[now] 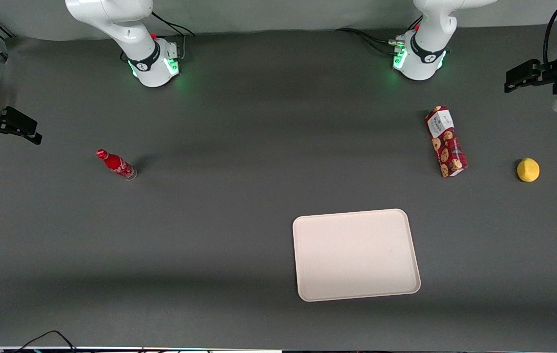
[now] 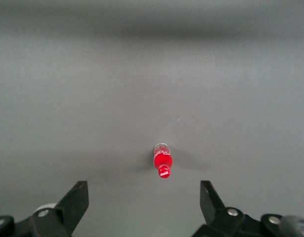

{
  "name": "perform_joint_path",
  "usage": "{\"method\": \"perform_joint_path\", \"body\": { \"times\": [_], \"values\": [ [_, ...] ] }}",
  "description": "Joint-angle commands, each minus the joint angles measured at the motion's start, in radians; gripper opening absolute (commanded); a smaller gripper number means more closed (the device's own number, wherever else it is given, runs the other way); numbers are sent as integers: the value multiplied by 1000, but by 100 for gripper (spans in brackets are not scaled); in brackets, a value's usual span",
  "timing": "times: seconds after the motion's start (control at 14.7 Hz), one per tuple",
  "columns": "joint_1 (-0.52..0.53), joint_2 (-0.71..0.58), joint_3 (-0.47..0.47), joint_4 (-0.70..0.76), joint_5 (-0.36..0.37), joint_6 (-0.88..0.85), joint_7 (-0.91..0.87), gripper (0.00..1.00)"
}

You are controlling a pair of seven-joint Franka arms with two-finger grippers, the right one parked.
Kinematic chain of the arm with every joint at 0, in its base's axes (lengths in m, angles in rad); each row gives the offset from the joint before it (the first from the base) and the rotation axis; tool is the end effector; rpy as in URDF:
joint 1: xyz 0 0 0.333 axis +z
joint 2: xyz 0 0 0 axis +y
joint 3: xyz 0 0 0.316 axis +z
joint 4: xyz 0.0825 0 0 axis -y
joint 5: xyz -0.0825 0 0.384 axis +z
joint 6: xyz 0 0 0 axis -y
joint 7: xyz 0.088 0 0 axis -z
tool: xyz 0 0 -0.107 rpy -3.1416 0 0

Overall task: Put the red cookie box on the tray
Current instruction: 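Lower the open left gripper over the red plaid cookie box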

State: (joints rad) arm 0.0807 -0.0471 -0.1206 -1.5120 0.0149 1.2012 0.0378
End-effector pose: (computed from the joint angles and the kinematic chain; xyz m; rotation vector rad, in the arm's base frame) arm 0.4974 -0.0196 0.6488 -3.0920 0.1133 0.4108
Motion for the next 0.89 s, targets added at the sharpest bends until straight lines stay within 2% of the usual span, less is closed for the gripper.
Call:
{"method": "perform_joint_path", "body": {
  "times": [0.0,0.34,0.68,0.82],
  "values": [
    [-1,-13,-8,-20,0,6,25,100],
    [1,-8,-4,-24,2,-9,25,100],
    [5,0,48,-66,5,-8,55,100],
    [2,-3,52,-170,66,52,77,100]
  ]
}}
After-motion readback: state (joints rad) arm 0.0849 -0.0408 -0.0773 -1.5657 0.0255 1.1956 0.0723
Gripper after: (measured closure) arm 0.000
